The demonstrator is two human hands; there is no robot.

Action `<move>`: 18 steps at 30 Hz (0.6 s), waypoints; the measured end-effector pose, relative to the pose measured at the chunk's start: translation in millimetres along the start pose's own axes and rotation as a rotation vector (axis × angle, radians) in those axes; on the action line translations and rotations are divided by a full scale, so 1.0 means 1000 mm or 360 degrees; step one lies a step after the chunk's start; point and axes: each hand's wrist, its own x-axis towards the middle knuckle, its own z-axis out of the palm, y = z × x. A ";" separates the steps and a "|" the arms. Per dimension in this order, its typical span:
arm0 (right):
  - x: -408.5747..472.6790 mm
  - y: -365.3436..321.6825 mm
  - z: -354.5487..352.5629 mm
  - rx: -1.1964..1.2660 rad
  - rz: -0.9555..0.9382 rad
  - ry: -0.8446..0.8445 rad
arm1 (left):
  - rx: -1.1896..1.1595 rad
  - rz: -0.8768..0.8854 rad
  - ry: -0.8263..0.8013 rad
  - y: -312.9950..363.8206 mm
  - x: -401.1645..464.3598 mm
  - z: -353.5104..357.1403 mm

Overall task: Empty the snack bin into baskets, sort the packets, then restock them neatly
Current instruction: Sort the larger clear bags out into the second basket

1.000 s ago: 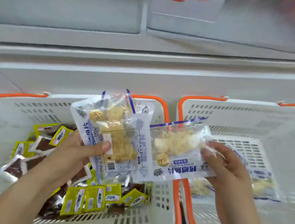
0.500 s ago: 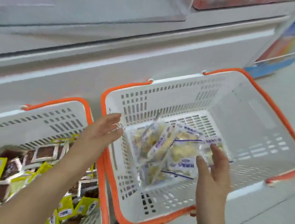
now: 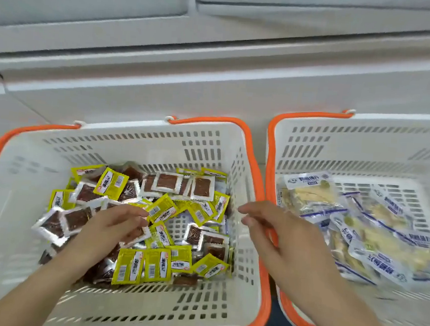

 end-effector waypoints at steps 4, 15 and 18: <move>0.039 -0.025 0.034 -0.0419 -0.0136 -0.0468 | 0.1043 0.0241 -0.0194 -0.019 0.017 -0.017; 0.134 0.027 0.176 -0.0505 0.0799 -0.0597 | 0.1197 0.0177 -0.0490 -0.059 0.054 -0.036; 0.135 0.041 0.198 -0.0501 0.0854 -0.0479 | 0.1109 0.0157 -0.0385 -0.063 0.061 -0.042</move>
